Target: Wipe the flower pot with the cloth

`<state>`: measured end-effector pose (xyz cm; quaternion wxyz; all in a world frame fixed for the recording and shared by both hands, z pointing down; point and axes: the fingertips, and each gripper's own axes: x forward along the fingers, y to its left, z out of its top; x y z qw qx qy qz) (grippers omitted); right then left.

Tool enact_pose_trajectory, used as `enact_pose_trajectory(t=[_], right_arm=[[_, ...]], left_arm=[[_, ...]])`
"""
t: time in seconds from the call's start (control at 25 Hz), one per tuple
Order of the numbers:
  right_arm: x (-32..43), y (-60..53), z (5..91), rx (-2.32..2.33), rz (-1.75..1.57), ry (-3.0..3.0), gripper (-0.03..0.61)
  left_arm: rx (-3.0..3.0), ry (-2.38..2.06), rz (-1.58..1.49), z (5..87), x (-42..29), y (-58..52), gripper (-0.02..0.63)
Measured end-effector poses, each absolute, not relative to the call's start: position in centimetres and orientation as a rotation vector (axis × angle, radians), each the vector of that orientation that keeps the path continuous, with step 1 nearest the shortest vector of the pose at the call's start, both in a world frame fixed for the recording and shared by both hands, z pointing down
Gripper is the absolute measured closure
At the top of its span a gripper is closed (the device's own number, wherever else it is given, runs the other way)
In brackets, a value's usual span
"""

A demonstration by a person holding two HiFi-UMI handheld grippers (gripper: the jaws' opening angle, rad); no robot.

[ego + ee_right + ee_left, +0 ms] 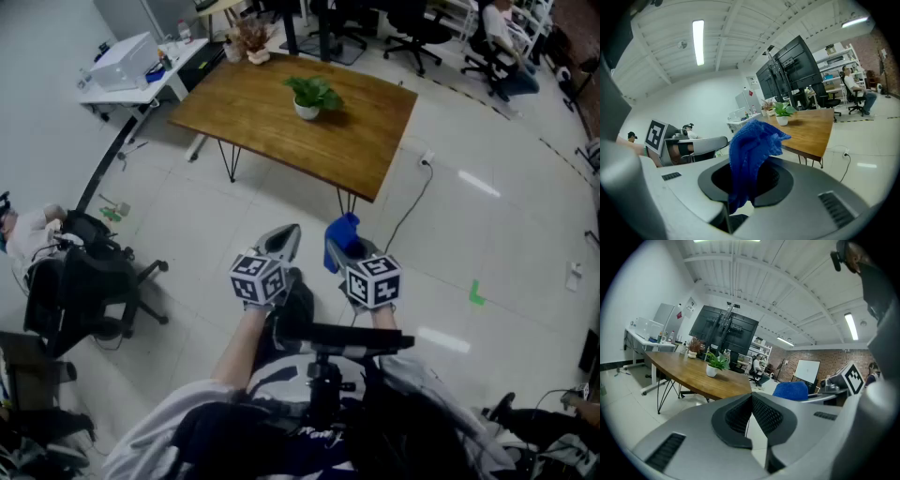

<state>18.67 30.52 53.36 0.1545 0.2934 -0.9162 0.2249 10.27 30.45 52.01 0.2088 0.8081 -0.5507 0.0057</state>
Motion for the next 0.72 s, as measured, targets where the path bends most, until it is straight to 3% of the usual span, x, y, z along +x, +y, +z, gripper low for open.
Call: enact_pose_trajectory(t=[0.72], right_arm=[[7.1, 14.7, 53.2, 1.022, 0.665, -2.563, 0.499]], left_arm=[[2.318, -1.419, 0.003, 51.5, -2.4, 12.3, 0.612]])
